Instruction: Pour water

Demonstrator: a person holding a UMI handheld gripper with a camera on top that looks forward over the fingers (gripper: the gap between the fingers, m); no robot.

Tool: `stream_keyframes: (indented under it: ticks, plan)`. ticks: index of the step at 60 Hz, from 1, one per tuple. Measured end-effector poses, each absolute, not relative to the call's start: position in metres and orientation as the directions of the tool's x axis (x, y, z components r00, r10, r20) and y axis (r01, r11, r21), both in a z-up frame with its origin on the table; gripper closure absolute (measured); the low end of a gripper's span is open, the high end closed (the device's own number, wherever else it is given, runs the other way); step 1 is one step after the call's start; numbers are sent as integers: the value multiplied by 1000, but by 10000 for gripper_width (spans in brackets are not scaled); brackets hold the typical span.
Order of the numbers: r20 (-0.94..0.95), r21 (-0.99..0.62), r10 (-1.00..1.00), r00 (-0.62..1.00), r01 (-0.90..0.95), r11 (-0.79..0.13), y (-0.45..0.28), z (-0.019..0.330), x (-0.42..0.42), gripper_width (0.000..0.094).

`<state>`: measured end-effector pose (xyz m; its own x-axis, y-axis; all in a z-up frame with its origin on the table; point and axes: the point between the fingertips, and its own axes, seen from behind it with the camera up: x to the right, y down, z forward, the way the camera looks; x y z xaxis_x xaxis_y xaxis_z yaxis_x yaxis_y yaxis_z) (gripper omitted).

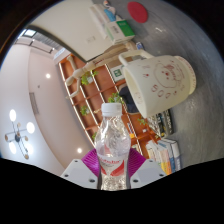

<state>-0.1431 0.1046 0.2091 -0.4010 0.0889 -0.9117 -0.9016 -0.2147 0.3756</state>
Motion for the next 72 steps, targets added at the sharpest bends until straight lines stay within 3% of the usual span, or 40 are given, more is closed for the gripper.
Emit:
stream_keyframes:
  ticks: [6,11,19,26,38,40,47,48,55,57,58,64,72]
  plan:
    - [-990,58,113,-86,-971,-231,100,221,-149,582]
    - [-956,-288,125,266,-933,-215,97,232,-140,581]
    - [-704,-710,115,701,-691,-135,91,254,-96,582]
    - [-392,-915,-19,920,-392,-92,90,249,-32,583]
    - [-84,-988,-275,958,-117,-104,82,224,86,574]
    - [-61,-990,-298,953,-96,-106,87,206,101,574]
    - [-29,-987,-347,937,-82,-139,92,188,137,566]
    - [-21,-988,-352,936,-73,-137,96,168,146,565]
    - [0,-985,-373,928,-64,-159,98,168,153,562]
    - [1,-983,-373,928,-68,-172,100,161,157,563]
    - [3,-984,-365,931,-62,-165,111,140,171,562]
    - [6,-980,-351,936,-64,-187,113,131,172,563]
    - [-27,-984,-333,943,-83,-157,121,114,172,548]
